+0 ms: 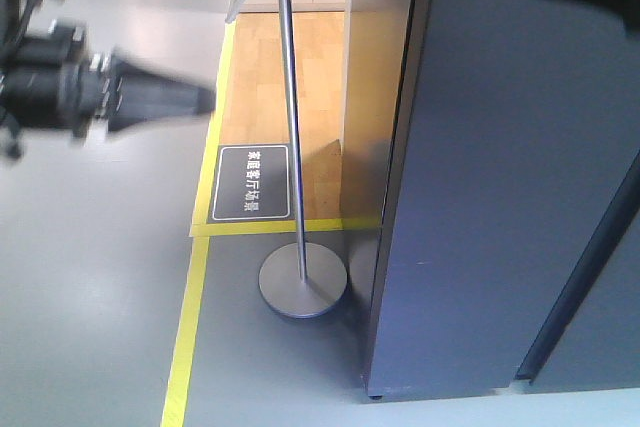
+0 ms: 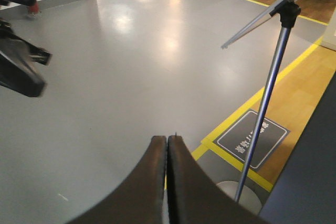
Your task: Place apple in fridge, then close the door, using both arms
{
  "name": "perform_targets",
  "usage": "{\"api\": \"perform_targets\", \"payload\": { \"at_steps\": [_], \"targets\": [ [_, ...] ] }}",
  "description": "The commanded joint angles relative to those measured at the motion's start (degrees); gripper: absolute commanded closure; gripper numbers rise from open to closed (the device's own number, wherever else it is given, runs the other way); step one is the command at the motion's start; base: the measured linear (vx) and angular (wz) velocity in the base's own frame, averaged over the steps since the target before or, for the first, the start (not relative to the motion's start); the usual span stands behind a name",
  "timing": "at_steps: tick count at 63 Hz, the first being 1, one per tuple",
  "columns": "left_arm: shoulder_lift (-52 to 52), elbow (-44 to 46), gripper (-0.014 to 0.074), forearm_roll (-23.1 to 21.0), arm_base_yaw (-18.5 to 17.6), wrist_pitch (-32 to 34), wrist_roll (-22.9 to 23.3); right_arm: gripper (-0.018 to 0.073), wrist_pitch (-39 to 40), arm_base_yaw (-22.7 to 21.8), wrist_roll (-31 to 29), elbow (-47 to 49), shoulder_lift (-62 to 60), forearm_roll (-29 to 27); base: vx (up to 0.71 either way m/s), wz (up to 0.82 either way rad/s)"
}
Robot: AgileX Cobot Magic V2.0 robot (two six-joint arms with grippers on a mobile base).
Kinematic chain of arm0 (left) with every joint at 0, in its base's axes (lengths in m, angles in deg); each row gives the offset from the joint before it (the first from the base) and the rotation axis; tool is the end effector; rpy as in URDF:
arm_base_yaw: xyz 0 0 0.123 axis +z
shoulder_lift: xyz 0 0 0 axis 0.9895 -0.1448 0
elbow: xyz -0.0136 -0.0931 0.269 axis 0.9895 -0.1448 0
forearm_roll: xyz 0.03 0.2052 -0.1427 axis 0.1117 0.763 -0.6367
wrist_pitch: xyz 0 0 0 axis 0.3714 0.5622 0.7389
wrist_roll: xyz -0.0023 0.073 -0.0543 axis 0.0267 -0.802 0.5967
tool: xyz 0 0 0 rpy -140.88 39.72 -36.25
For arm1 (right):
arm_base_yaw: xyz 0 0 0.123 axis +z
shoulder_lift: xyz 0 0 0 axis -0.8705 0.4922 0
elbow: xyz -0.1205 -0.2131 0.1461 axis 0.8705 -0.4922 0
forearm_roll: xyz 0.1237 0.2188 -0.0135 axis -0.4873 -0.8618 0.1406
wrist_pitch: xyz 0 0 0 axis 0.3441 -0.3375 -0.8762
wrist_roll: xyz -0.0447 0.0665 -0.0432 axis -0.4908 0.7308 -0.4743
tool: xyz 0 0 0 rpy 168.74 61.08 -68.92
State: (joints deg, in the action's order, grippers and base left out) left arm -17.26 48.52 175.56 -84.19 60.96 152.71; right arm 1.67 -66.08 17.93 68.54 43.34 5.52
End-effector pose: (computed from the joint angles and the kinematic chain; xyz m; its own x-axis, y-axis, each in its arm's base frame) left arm 0.2664 -0.0951 0.3710 -0.6271 0.0192 -0.7787 0.7280 0.3703 -0.5770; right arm 0.2157 0.0460 0.4632 -0.1880 -0.2597 -0.9472 -0.7171 0.6953 -0.0483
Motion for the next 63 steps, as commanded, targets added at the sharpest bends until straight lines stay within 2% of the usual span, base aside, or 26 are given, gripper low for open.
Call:
{"api": "perform_targets", "payload": {
  "at_steps": [1,9,17,23,28,36,49,57,63],
  "targets": [
    [9.95,-7.59,0.0604,0.23,-0.33,0.75,0.39,0.0564,5.6,0.07,-3.2,-9.04,-8.16,-2.64,0.0,0.0],
    [21.44,-21.75,0.0604,0.23,-0.33,-11.46,-1.01,0.0564,12.54,0.07,-5.78,-24.88,-19.19,-2.65,0.0,0.0],
    [32.37,-35.94,0.0604,-0.69,-0.33,-25.8,-0.12,0.0564,17.48,0.07,-5.77,-39.08,-29.69,-2.47,0.0,0.0],
    [39.39,-45.25,0.0604,-4.22,-0.33,-34.37,0.49,0.0564,18.73,0.07,-5.77,-48.07,-36.26,-2.47,0.0,0.0],
    [44.0,-51.26,0.0604,-8.53,-0.33,-37.77,0.49,0.0564,18.77,0.07,-5.77,-53.26,-40.35,-2.47,0.0,0.0],
    [48.8,-56.19,0.0604,-14.22,-0.33,-39.96,0.49,0.0564,18.77,0.07,-5.77,-58.15,-45.34,-2.51,0.0,0.0],
    [49.75,-56.95,0.0603,-20.69,-0.33,-39.74,0.45,0.0563,16.89,0.07,-5.77,-58.96,-47.26,-2.66,0.0,0.0],
    [49.75,-56.95,0.0603,-27.05,-0.33,-38.66,0.45,0.0563,16.9,0.07,-5.77,-58.96,-47.26,-2.61,0.0,0.0],
    [49.75,-56.95,0.0603,-34.12,-0.33,-36.94,0.45,0.0563,16.9,0.07,-5.77,-58.96,-47.26,-2.61,0.0,0.0]
  ]
}}
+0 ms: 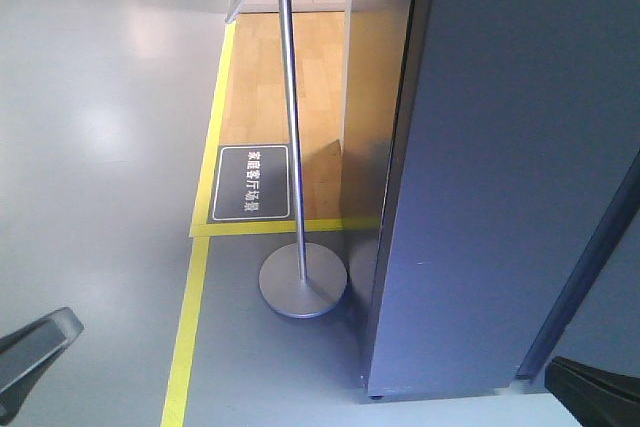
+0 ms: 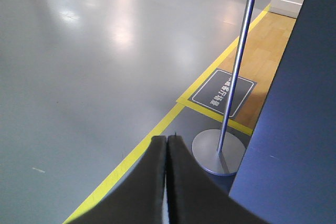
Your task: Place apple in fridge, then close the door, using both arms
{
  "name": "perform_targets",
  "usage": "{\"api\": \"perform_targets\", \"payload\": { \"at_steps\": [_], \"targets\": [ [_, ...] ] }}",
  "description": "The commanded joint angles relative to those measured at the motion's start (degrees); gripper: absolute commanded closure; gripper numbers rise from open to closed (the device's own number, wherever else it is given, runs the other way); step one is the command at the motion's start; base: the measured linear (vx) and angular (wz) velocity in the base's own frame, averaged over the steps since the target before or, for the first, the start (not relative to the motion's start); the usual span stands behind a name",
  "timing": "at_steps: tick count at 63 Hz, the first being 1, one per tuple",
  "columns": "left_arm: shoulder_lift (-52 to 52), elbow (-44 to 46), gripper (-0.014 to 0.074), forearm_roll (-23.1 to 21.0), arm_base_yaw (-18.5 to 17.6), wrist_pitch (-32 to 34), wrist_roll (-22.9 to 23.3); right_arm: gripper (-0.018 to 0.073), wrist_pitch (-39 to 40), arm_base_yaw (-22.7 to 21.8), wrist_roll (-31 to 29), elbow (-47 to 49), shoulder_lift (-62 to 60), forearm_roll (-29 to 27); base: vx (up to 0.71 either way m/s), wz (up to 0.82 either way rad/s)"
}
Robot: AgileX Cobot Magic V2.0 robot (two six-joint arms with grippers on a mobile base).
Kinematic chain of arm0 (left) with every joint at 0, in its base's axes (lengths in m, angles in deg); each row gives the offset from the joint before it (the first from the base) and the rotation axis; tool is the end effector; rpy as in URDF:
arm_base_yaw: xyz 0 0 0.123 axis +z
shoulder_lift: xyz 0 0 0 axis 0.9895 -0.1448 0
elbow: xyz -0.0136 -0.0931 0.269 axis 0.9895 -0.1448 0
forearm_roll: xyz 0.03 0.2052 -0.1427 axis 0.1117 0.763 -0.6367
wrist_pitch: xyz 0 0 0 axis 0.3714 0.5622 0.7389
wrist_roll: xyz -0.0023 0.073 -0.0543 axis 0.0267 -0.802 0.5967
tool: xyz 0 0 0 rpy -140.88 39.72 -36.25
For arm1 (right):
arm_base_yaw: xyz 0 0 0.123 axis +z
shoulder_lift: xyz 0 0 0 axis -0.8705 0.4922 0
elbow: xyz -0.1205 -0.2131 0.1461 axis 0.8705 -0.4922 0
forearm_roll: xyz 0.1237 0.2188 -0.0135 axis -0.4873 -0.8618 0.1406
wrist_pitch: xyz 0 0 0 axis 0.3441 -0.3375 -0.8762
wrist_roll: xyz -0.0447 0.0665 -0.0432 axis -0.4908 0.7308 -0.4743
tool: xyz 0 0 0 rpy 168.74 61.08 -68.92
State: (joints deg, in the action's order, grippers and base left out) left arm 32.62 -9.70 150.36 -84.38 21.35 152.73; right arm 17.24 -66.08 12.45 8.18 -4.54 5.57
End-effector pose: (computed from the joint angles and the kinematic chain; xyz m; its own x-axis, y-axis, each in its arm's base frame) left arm 0.0987 -0.0488 0.2353 -0.4934 -0.6251 -0.6048 0.2303 0.5766 -0.7839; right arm 0.0639 0.0483 0.2610 -0.2415 -0.2389 -0.9405 -0.5717 0.8182 -0.0610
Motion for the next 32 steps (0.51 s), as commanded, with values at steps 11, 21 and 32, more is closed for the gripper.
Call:
{"api": "perform_targets", "payload": {
  "at_steps": [11,21,32],
  "targets": [
    [-0.14,1.26,0.0603,-18.37,-0.14,8.7,0.42,0.0563,1.34,0.07,-0.3,1.4,0.61,-2.67,0.0,0.0],
    [-0.14,1.26,0.0603,-21.86,-0.14,12.67,0.42,0.0563,1.34,0.07,-0.36,1.4,0.61,-2.67,0.0,0.0],
    [-0.14,1.26,0.0603,-34.96,-0.14,12.21,0.42,0.0563,1.34,0.07,-0.36,1.4,0.61,-2.67,0.0,0.0]
  ]
}}
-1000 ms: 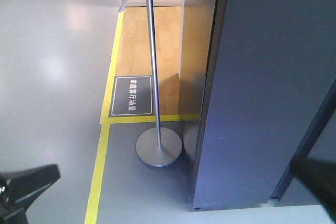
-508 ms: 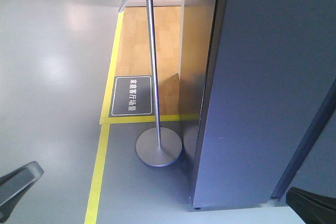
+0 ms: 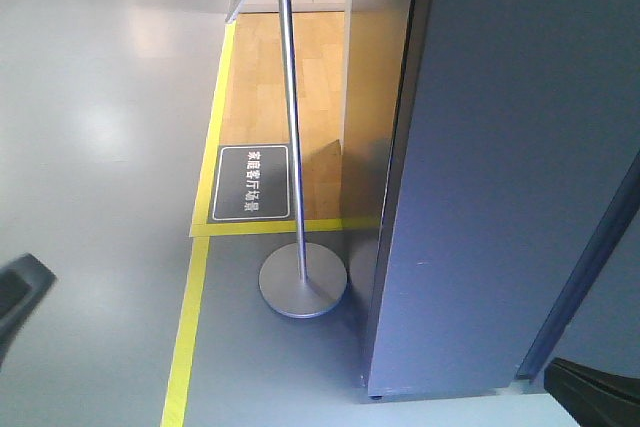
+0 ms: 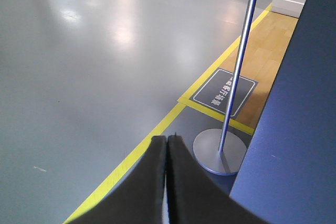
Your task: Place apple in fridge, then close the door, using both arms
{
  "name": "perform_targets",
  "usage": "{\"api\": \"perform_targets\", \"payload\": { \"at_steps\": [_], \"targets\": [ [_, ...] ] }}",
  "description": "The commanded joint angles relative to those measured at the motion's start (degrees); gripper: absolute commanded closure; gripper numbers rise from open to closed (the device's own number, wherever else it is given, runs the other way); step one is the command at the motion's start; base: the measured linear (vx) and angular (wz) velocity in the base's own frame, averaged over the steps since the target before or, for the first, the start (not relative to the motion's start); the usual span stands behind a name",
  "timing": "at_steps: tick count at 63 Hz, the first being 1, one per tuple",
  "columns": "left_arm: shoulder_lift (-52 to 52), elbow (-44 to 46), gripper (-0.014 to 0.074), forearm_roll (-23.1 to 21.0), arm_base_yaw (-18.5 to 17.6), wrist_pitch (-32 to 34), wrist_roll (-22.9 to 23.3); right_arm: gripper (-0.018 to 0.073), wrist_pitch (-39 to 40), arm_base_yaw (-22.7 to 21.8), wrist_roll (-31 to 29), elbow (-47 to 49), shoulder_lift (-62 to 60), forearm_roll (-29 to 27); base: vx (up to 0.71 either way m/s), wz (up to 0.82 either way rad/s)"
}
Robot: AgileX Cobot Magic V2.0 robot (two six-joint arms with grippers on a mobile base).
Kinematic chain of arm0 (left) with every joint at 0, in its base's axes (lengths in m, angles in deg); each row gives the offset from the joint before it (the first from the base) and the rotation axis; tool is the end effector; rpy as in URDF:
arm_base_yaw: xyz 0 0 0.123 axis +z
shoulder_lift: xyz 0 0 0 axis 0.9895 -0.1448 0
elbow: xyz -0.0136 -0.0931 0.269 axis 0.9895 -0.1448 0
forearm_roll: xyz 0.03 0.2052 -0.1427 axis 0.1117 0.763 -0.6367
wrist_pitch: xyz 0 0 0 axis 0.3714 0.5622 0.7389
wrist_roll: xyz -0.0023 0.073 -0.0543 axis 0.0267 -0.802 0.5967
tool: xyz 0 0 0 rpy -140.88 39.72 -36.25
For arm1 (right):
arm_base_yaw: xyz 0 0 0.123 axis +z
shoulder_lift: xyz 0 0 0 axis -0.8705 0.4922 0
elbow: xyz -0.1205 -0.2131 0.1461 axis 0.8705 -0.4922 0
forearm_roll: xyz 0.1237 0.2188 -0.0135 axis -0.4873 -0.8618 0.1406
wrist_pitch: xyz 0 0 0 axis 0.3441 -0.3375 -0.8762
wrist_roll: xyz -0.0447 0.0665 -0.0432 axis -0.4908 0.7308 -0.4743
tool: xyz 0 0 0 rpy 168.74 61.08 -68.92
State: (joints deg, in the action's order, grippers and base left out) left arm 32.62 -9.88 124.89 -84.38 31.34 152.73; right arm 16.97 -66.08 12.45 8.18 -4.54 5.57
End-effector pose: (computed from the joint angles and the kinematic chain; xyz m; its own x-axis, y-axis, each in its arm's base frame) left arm 0.0973 -0.0503 0.2619 -0.4882 -0.8265 -0.2802 0.2842 0.1530 -0.9465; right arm 0.0637 0.0486 0.2608 -0.2431 -0.2399 -0.9399 -0.5751 0.8159 -0.0596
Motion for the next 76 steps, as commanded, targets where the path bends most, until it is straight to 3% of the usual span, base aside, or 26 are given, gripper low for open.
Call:
{"api": "perform_targets", "payload": {
  "at_steps": [1,8,13,21,25,32,38,48,56,62,69,76],
  "targets": [
    [-0.14,1.44,0.0603,-10.32,-0.14,2.17,0.42,0.0563,1.6,0.07,-0.36,1.4,0.61,-2.67,0.0,0.0],
    [-0.14,1.44,0.0603,-12.4,-0.14,1.57,0.11,0.0563,1.6,0.07,-0.36,1.4,0.61,-2.67,0.0,0.0],
    [-0.14,1.44,0.0603,-10.59,-0.14,0.02,-5.22,0.0563,1.6,0.07,-0.36,1.4,0.61,-2.67,0.0,0.0],
    [-0.14,1.38,0.0603,-8.29,-0.14,-4.37,-25.51,0.0563,1.53,0.07,-0.36,1.4,0.61,-2.6,0.0,0.0],
    [-0.14,1.38,0.0603,-8.46,-0.14,-6.88,-40.07,0.0563,1.53,0.07,-0.36,1.4,0.61,-2.6,0.0,0.0],
    [-0.14,1.38,0.0603,-14.47,-0.14,-11.16,-63.25,0.0563,1.53,0.07,-0.36,1.4,0.61,-2.6,0.0,0.0],
    [-0.14,1.38,0.0603,-19.96,-0.14,-13.09,-73.76,0.0563,1.53,0.07,-0.36,1.4,0.61,-2.6,0.0,0.0],
    [-0.06,-0.5,0.0603,-23.75,-0.14,-16.3,-81.85,0.0563,1.54,0.07,-0.42,1.4,0.61,-2.6,0.0,0.0],
    [-0.06,-7.19,0.0603,-31.6,-0.14,-16.35,-86.8,0.0563,1.54,0.07,-0.42,1.4,0.61,-2.6,0.0,0.0],
    [1.02,-11.9,0.0603,-34.99,-0.14,-16.87,-89.19,0.0563,1.54,0.07,-0.42,1.4,0.61,-2.6,0.0,0.0],
    [4.56,-11.31,0.0603,-35.14,-0.14,-26.72,-91.62,0.0563,1.46,0.07,-0.42,1.4,0.61,-2.6,0.0,0.0],
    [10.26,-11.67,0.0603,-35.19,-0.14,-32.7,-99.07,0.0563,1.46,0.07,-0.42,1.4,0.61,-2.6,0.0,0.0]
  ]
}}
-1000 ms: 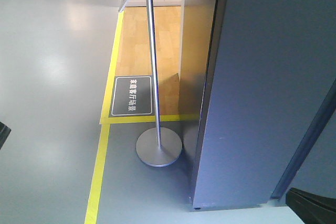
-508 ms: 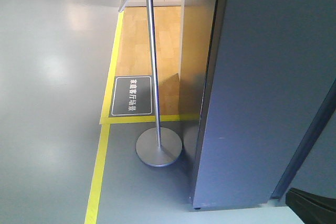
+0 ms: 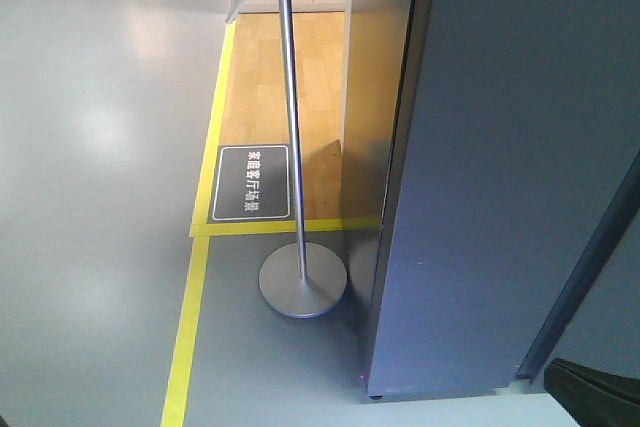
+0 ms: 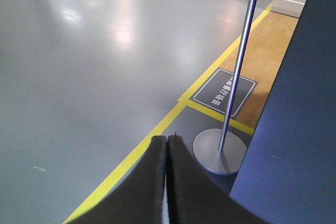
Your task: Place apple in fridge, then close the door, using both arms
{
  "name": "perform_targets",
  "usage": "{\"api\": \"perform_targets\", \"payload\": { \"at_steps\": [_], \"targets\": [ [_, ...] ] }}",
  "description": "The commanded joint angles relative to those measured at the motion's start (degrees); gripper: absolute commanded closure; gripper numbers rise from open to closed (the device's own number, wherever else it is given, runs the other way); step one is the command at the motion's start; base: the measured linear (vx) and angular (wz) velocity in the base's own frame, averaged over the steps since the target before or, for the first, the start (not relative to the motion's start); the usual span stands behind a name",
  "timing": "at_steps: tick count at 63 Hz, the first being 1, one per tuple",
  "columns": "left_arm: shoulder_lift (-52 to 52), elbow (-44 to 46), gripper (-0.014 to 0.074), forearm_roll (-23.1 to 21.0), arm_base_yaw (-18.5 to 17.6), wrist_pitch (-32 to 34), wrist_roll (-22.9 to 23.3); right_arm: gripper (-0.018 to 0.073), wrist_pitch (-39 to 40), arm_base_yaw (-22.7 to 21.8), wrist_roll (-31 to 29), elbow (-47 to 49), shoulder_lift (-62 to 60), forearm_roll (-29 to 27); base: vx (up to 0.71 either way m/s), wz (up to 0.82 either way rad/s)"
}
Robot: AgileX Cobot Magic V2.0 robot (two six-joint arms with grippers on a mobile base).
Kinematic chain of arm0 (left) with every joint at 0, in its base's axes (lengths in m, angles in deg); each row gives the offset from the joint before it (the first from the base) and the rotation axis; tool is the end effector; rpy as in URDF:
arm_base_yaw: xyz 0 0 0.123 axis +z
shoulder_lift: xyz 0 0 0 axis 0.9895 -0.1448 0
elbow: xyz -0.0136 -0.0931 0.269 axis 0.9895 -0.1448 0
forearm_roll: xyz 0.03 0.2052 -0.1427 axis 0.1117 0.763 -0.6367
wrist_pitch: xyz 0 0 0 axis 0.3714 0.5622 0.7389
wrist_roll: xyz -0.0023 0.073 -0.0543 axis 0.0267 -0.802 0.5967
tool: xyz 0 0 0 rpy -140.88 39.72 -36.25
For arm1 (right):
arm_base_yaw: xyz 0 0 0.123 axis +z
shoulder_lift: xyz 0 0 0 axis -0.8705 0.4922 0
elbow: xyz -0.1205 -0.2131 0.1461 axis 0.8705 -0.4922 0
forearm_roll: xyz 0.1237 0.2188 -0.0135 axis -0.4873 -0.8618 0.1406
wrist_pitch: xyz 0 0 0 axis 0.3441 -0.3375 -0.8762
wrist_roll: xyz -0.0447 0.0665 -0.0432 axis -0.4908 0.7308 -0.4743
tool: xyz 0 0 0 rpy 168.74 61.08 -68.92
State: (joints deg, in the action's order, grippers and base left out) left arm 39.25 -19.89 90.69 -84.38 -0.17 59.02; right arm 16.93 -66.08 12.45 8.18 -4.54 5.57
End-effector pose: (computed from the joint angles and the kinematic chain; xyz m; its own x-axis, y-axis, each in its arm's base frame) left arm 0.0885 -0.0082 0.1866 -0.2247 -0.1981 -0.9541 0.0437 0.9761 -0.2130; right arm 0.0636 0.0487 0.2608 -0.2433 -0.2401 -0.9398 -0.5756 0.8156 -0.0594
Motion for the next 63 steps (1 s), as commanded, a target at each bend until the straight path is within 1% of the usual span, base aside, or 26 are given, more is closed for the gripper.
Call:
{"api": "perform_targets", "payload": {
  "at_steps": [1,5,20,24,46,63],
  "targets": [
    [4.46,-1.66,0.0603,-1.07,-0.14,-2.55,-6.25,0.0563,1.51,0.07,-0.42,1.4,0.61,-2.6,0.0,0.0],
    [9.07,-1.66,0.0603,-1.05,-0.14,-5.9,-7.58,0.0563,1.51,0.07,-0.42,1.4,0.61,-2.6,0.0,0.0],
    [25.73,-1.66,0.0603,-1.0,-0.14,-18.21,-7.85,0.0563,1.51,0.07,-0.42,1.4,0.61,-2.6,0.0,0.0],
    [24.84,-1.66,0.0603,-0.35,0.28,-18.18,-7.85,0.0563,1.33,0.07,-0.42,1.4,0.57,-2.54,0.0,0.0],
    [24.78,-1.66,0.0603,-0.43,3.5,-17.38,-7.75,0.0563,0.26,0.07,-0.49,1.4,0.57,-2.54,0.0,0.0],
    [24.61,-1.42,0.0603,-0.61,3.57,-17.63,-7.64,0.0563,0.26,0.07,-0.49,1.4,0.57,-2.54,0.0,0.0]
  ]
}}
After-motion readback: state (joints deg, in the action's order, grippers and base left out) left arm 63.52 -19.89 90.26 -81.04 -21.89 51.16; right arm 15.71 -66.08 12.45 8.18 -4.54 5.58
